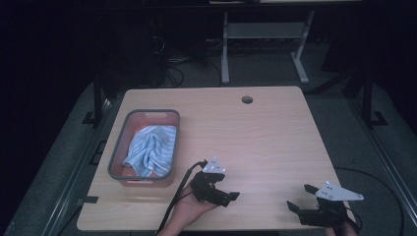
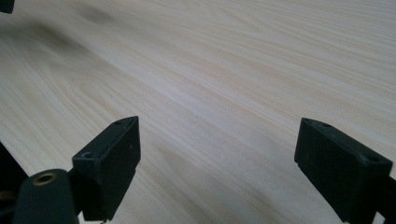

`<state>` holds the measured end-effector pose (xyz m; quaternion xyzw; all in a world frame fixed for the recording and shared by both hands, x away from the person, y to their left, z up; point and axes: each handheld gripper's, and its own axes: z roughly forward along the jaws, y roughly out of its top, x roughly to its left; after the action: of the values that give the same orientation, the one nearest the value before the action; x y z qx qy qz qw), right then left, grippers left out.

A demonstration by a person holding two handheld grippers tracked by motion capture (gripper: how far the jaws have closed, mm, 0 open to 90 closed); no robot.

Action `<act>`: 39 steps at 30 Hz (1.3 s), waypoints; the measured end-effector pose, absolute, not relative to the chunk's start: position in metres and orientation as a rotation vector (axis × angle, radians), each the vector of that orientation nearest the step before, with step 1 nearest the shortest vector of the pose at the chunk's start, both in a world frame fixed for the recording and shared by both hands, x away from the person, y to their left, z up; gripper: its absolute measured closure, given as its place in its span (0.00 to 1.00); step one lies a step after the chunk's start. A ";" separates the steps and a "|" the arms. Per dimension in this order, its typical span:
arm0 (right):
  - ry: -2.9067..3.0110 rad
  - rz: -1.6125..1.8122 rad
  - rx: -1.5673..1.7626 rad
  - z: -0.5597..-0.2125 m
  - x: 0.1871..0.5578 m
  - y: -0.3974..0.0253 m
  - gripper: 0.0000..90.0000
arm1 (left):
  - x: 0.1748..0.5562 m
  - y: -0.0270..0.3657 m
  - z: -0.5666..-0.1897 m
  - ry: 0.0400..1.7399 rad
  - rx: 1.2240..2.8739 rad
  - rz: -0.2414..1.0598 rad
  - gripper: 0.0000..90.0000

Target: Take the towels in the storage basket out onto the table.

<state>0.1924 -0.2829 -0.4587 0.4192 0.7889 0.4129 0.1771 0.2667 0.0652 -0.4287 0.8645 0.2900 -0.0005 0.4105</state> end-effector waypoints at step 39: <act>2.215 1.191 1.197 -0.459 0.195 -0.288 0.15 | 0.339 0.077 -0.363 0.763 2.290 0.079 0.22</act>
<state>0.1948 -0.2879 -0.4591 0.4229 0.7827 0.4208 0.1772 0.3388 0.0773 -0.3628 0.8863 0.2955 0.0305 0.3552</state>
